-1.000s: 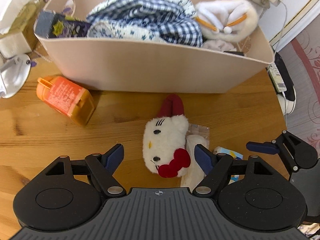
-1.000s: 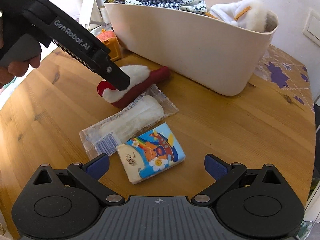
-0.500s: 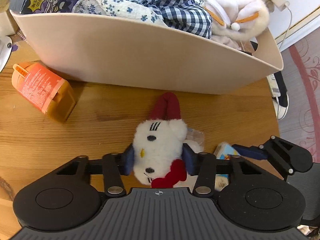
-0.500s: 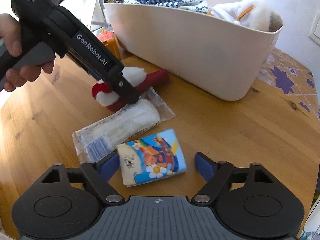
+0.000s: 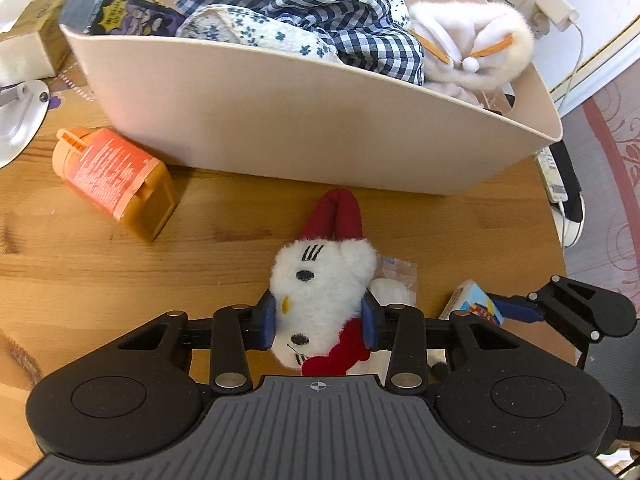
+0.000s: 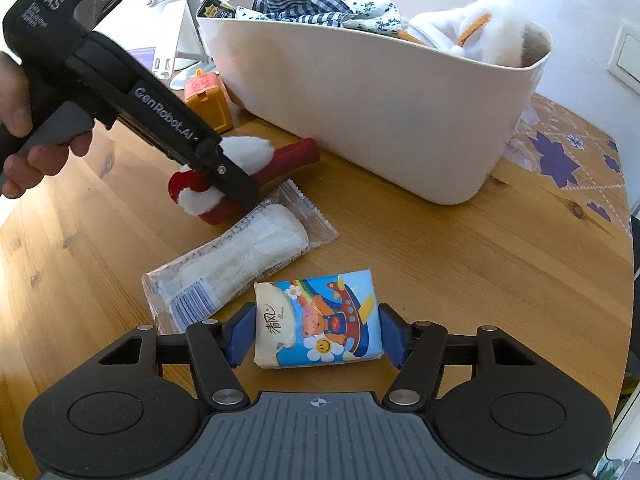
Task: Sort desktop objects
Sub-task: 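Grasp the Hello Kitty plush with the left tool while the right tool grasps the tissue pack, then carry both items into the beige basket and open both tools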
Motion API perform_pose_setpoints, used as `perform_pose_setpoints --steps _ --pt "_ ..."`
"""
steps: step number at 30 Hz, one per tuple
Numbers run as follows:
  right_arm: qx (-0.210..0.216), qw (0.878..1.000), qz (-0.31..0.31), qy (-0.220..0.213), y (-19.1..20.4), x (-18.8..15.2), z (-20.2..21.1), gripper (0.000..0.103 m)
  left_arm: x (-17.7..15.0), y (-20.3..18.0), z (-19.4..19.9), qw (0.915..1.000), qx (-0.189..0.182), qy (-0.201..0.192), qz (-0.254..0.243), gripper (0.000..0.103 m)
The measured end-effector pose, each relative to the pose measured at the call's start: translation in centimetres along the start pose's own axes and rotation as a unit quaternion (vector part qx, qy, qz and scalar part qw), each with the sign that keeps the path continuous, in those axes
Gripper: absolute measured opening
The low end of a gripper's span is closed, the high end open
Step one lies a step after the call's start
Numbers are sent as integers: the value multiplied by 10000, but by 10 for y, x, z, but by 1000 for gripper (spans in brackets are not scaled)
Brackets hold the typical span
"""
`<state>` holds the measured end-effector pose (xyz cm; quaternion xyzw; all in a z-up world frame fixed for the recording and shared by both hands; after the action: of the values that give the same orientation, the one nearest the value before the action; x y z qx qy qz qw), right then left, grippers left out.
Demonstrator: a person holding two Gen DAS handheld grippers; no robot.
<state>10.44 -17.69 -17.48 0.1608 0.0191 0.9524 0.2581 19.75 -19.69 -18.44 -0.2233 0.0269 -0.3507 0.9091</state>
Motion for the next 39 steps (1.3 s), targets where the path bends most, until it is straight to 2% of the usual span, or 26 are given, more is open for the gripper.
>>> perform_pose_setpoints --steps 8,14,25,32,33,34,39 --pt "-177 9998 -114 -59 -2 1 3 60 -21 3 16 9998 -22 -186 107 40" --pt "-254 9991 -300 -166 3 1 10 60 -35 9 38 9984 81 -531 183 40" --pt "-453 9980 -291 -344 25 -8 50 60 -78 20 76 9955 53 -882 340 40" --pt "-527 9968 -280 -540 35 -9 68 60 -90 24 88 9936 61 -1044 436 40" --pt "-536 9966 -282 -566 36 -9 71 60 -92 25 91 9931 58 -1080 449 40" --pt "-549 9963 -285 -599 36 -8 72 60 -93 26 94 9864 140 -1383 880 40" --pt "-620 9950 -245 -749 38 -5 87 60 -94 25 107 9839 113 -1537 907 40"
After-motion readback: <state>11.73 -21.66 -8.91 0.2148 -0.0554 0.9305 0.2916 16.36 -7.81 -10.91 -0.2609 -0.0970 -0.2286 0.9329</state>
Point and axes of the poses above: each gripper's, at about its wrist camera, not at the fingertips, and z roughly against the way its jaws point, y to its left, x to its top, the point moved 2 cm from there along -z, roughly the way its jaws point, and after that the axes turned 14 degrees about y, right-handed, at the moved point
